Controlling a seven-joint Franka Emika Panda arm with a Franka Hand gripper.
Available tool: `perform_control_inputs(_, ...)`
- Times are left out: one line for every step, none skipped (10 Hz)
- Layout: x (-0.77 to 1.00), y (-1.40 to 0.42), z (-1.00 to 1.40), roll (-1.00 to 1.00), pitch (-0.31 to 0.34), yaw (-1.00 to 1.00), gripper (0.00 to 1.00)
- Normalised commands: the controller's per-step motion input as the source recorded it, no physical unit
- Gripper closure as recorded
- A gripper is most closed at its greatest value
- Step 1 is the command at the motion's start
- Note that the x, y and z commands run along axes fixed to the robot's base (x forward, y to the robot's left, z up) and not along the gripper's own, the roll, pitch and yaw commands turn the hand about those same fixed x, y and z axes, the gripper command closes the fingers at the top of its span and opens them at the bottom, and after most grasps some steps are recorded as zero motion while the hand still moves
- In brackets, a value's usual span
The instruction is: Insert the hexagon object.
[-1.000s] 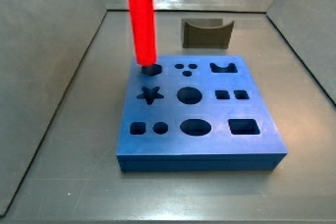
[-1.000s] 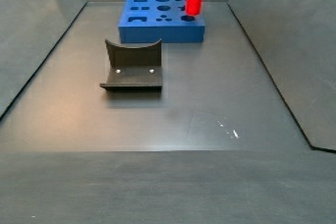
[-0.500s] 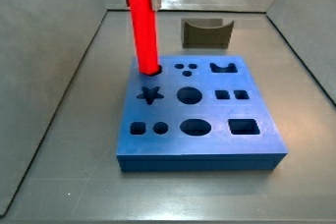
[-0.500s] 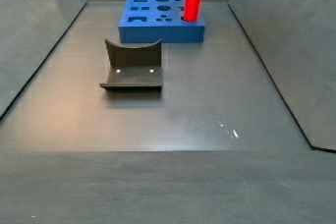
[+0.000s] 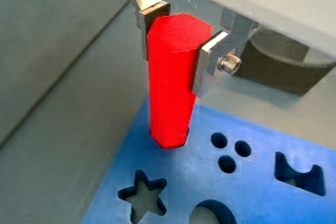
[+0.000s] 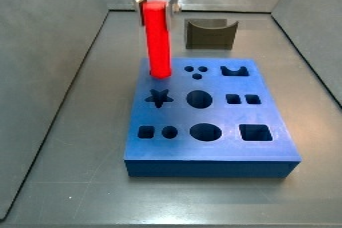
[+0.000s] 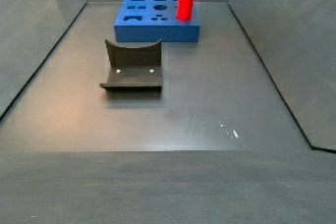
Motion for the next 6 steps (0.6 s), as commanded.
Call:
perform_control_inputs(-0.06,0.00,-0.69,0.11,-0.213,-0.19,1.00)
perform_control_inputs(-0.14,0.00,-0.63,0.11,-0.209,-0.21,1.00)
perform_control_inputs(-0.27,0.00,-0.40,0.06,-0.303,-0.08,1.00)
perform_control_inputs(-0.22,0.00,-0.27,0.00,-0.420,0.00,1.00)
perform_control_inputs(-0.06,0.00,0.00,0.00,-0.051,0.00,1.00)
perform_control_inputs(0.00,0.00,0.00,0.00,0.000,0.00,1.00)
